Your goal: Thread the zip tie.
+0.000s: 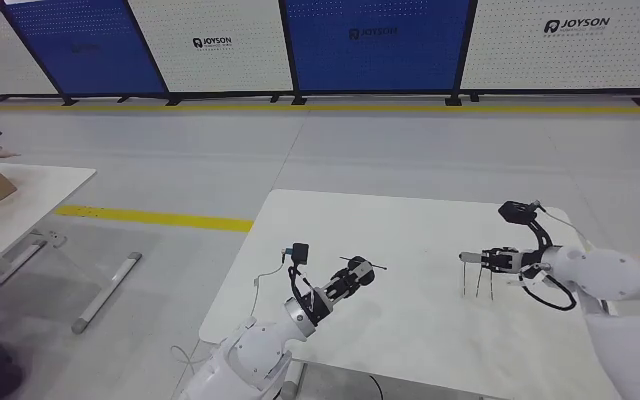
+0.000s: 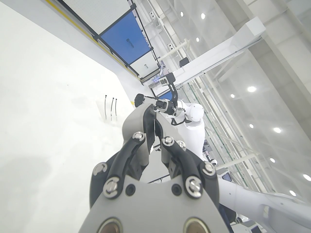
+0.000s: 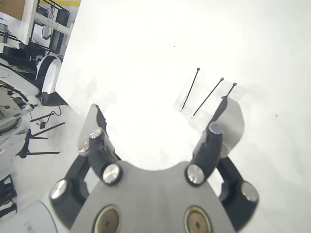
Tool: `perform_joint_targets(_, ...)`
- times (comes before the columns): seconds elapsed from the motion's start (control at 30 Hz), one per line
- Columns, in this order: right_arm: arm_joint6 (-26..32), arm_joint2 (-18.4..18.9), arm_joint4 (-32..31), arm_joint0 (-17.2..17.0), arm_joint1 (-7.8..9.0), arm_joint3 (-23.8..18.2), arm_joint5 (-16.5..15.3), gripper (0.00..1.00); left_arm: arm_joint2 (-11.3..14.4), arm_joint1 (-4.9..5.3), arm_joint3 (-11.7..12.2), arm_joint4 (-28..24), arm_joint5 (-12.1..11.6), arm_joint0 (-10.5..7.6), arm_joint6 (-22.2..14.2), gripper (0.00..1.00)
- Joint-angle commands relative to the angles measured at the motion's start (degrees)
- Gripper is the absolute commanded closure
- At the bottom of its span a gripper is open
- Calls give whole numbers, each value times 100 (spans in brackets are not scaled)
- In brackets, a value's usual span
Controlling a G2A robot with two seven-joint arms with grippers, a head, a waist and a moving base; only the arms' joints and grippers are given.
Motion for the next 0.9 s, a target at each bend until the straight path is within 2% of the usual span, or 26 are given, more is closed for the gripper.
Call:
perform_joint_targets(0.0,-70,-25,49,-14,-5,71,188,0,0,0,0,0,0,0,0,100)
perform_joint_targets(0.13,265,-163,67,330,-21,296,751,0,0,0,0,0,0,0,0,100)
perform_joint_targets(0.23,578,-401,8,568,-48,434,983,0,0,0,0,0,0,0,0,100)
perform_joint_targets(0.37,695,-854,-341,1003,-123,821,1380,0,0,0,0,0,0,0,0,100)
perform_joint_targets(0.7,707,-914,-369,1045,-135,893,1425,0,0,0,0,0,0,0,0,100)
perform_joint_targets(0.87,555,-1255,-805,985,-171,819,1667,0,0,0,0,0,0,0,0,100)
